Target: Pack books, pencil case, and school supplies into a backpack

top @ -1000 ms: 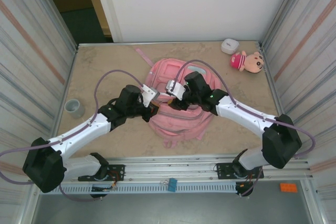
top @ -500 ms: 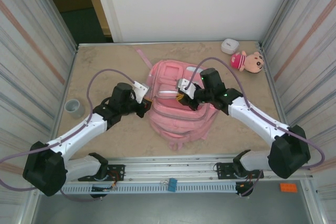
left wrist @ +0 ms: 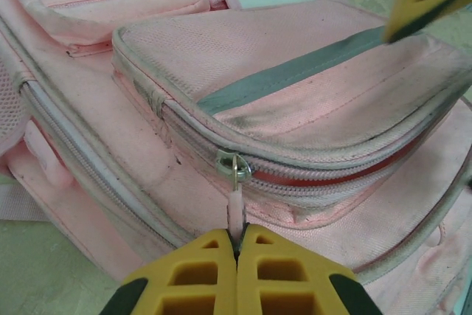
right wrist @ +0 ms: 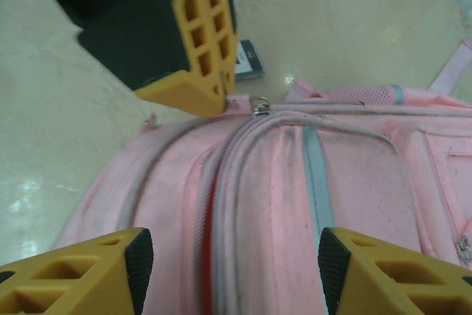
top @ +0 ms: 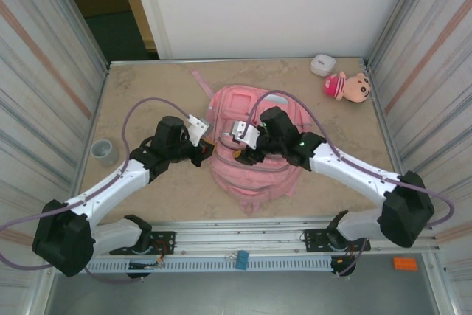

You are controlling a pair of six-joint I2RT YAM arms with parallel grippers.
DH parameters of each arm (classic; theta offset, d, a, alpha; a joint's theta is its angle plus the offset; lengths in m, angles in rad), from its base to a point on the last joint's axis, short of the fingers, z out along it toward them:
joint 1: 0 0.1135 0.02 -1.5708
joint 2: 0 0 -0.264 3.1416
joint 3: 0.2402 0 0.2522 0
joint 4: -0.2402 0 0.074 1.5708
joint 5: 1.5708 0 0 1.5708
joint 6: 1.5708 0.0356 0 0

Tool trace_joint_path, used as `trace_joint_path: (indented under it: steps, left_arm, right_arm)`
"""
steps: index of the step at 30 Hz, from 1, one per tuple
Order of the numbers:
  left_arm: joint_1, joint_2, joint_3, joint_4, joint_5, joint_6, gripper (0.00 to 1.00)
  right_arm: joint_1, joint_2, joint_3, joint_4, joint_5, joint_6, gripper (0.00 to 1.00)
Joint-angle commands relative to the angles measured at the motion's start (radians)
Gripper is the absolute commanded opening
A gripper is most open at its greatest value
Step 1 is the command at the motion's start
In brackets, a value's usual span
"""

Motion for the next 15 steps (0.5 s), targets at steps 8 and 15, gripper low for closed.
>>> trace_joint_path:
  steps: [8,15]
  left_arm:
    - [-0.008,-0.053,0.004,0.048,0.039,0.017,0.0]
    - [0.045,0.014,0.027,0.02,-0.095,0.052,0.0]
  right_arm:
    - [0.004,0.122,0.077,0.065,0.042,0.011,0.25]
    - [-0.03,0.021,0.027,-0.018,-0.204,-0.105,0.0]
